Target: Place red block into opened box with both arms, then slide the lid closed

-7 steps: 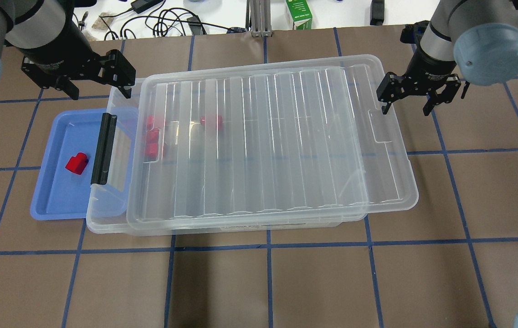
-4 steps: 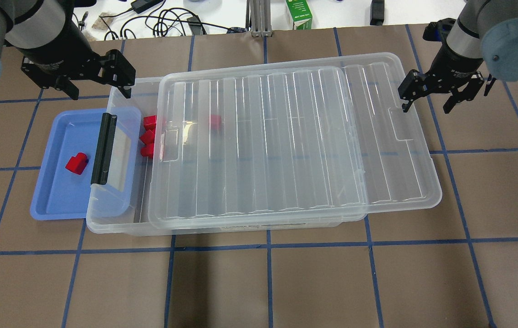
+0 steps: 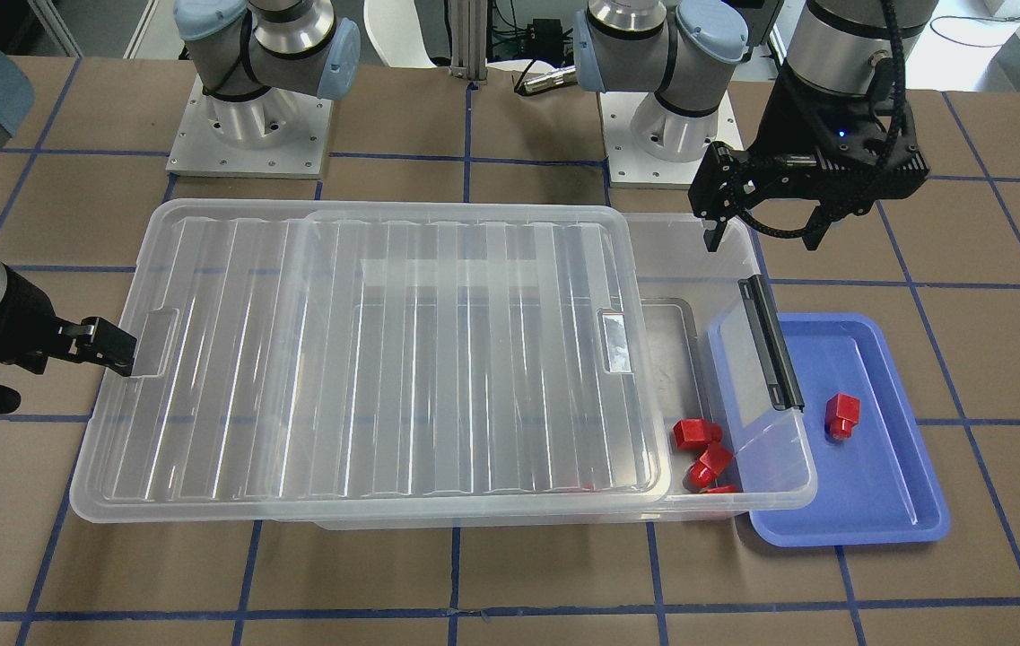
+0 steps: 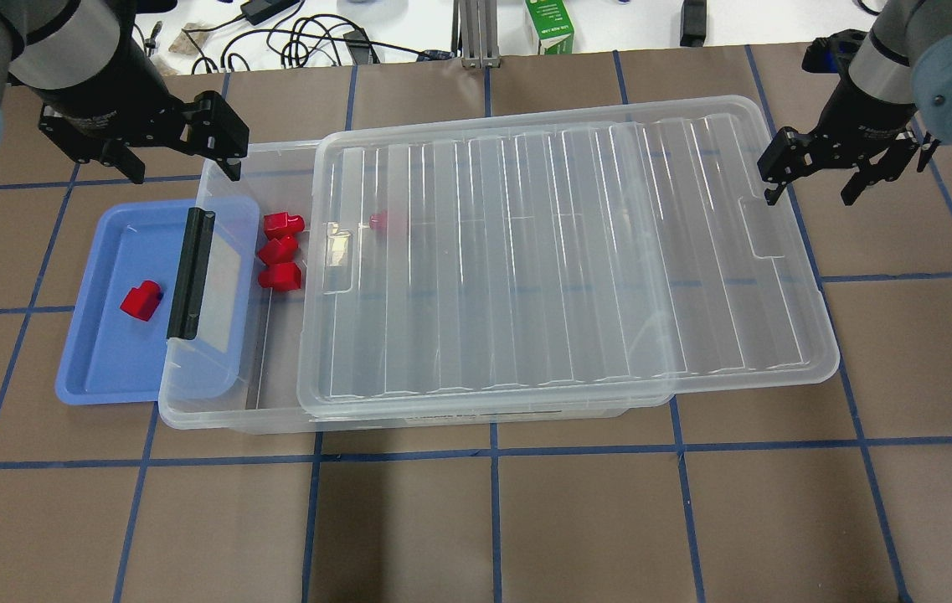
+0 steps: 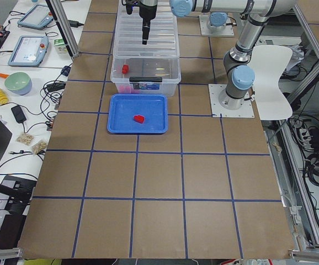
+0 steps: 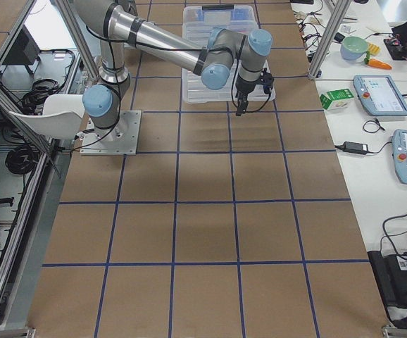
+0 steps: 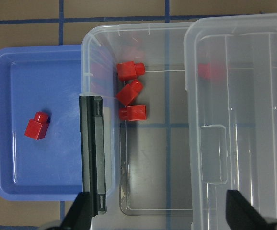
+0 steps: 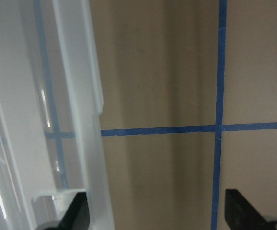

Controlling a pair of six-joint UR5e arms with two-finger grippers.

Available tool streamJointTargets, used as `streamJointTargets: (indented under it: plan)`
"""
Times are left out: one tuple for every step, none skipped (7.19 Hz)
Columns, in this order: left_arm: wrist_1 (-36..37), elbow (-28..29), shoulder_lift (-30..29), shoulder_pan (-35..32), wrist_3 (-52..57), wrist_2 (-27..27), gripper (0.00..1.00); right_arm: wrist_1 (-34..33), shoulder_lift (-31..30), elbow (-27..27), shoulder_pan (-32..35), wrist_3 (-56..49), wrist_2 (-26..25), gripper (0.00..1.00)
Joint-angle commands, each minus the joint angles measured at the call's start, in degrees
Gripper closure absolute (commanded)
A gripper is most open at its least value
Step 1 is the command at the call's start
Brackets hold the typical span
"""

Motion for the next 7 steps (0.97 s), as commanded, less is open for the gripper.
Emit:
streamJointTargets:
  plan:
    - [0.00, 0.00, 0.01, 0.01, 0.00, 0.04, 0.00, 0.26, 0.00, 0.03, -2.54, -2.01, 0.07, 0.00]
    - [0.00, 0.00, 0.02, 0.01, 0.00, -0.04, 0.00, 0.18, 0.00, 0.03, -2.99, -3.06, 0.07, 0.00]
    - [0.00, 0.00, -0.07, 0.01, 0.00, 0.04, 0.00, 0.00, 0.00, 0.03, -3.08, -4.55, -0.10, 0.00]
    - [0.00, 0.00, -0.07, 0.01, 0.00, -0.13, 0.00, 0.00, 0.00, 0.03, -3.08, -5.00, -0.19, 0.00]
    - [0.00, 0.00, -0.07, 0.01, 0.00, -0.05, 0.00, 0.00, -0.08, 0.03, -3.08, -5.09, -0.28, 0.00]
    - [0.00, 0.00, 0.01, 0.01, 0.00, -0.13, 0.00, 0.26, -0.52, -0.06, -3.17, -5.09, -2.89, 0.00]
    - [-0.09, 0.00, 0.02, 0.01, 0.09, 0.30, 0.00, 0.35, -0.53, 0.20, -3.17, -5.09, -2.83, 0.00]
